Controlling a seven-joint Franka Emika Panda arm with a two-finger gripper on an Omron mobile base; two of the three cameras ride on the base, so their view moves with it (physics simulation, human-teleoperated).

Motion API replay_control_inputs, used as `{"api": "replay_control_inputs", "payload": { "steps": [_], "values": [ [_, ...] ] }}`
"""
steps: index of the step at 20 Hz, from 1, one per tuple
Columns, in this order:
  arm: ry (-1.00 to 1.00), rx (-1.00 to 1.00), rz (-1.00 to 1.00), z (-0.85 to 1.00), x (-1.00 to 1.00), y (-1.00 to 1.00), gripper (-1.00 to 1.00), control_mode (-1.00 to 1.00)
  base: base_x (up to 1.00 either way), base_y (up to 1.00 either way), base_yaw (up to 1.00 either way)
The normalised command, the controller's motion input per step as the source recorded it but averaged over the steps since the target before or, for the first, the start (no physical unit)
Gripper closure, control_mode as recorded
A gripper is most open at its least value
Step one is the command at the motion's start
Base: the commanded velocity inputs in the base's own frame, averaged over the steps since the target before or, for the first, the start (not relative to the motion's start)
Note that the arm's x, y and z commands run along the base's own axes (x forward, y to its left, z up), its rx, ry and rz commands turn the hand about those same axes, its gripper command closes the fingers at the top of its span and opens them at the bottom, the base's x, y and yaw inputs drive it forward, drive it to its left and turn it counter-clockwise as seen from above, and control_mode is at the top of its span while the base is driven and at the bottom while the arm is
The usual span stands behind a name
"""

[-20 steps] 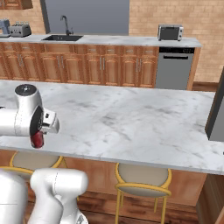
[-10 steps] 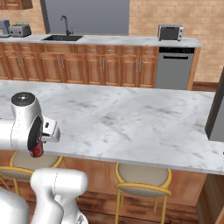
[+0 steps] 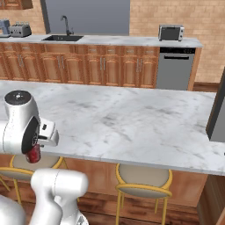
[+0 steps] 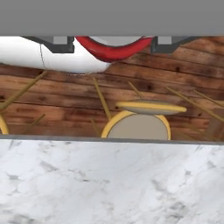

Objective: Four empty soda cans are scattered around the kitchen. Gather all the cans and cluster them next to the stove for recycling.

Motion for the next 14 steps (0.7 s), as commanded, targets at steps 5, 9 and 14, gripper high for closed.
{"api": "replay_control_inputs", "payload": {
  "steps": [5,9,14],
  "values": [
    [0.0,0.0,-0.01,0.16,-0.45,-0.09,1.0,-1.0,0.0,0.0,0.0],
    [0.0,0.0,-0.01,0.15,-0.42,-0.04,1.0,-1.0,0.0,0.0,0.0],
    [0.0,0.0,0.0,0.03,-0.06,0.0,1.0,1.0,-0.24,-0.01,-0.01]
  ]
}}
